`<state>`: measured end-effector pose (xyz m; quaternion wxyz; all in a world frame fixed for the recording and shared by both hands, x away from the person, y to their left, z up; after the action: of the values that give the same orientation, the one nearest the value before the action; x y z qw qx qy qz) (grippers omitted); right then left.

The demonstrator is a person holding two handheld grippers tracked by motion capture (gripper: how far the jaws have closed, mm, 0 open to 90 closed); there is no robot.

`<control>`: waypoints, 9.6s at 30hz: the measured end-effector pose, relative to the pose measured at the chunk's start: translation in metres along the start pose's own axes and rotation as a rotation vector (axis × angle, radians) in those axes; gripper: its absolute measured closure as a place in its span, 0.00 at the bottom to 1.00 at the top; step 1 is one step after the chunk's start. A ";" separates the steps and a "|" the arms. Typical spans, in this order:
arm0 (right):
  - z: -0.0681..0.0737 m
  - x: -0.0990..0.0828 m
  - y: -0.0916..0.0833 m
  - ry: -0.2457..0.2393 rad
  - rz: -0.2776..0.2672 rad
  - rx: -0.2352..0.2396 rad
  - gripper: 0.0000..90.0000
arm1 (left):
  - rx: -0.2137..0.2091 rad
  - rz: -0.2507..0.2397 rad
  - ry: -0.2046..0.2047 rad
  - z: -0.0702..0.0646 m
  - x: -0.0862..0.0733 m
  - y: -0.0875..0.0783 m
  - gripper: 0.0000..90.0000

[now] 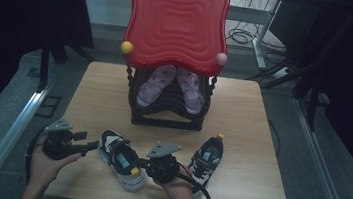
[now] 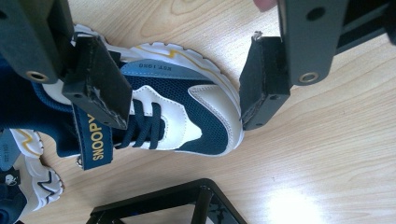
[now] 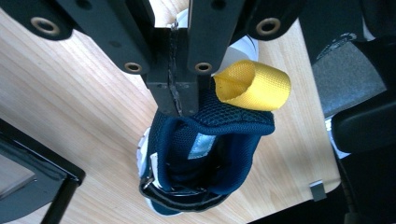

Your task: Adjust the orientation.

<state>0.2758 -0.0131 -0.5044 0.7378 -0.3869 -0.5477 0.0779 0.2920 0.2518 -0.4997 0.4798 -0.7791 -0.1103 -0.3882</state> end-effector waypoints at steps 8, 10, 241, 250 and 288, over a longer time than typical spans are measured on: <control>0.009 0.000 0.003 -0.001 -0.013 0.046 1.00 | 0.002 -0.004 -0.003 0.001 0.000 -0.001 0.39; 0.012 0.000 0.005 -0.003 -0.017 0.060 1.00 | 0.002 -0.005 -0.004 0.002 0.000 -0.002 0.39; -0.036 -0.086 -0.042 0.062 -0.028 -0.195 1.00 | 0.036 -0.047 -0.053 0.025 -0.001 -0.019 0.39; -0.040 -0.075 -0.031 0.054 -0.031 -0.234 1.00 | 0.036 -0.046 -0.051 0.025 -0.001 -0.019 0.39; -0.053 -0.065 -0.027 0.099 -0.077 -0.287 1.00 | 0.034 -0.040 -0.055 0.027 -0.003 -0.016 0.39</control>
<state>0.2883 -0.0920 -0.5407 0.7035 -0.4705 -0.5304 -0.0485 0.2947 0.2831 -0.4970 0.4819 -0.7789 -0.1455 -0.3739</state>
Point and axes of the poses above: each handheld gripper's, and its own axes: y roughly forward along the jaws, x roughly out of its top, z roughly to its left, the point moved 5 cm from there along y, roughly forward along the jaws, and after that the axes turned 3 degrees about z, right-handed, at the moved point
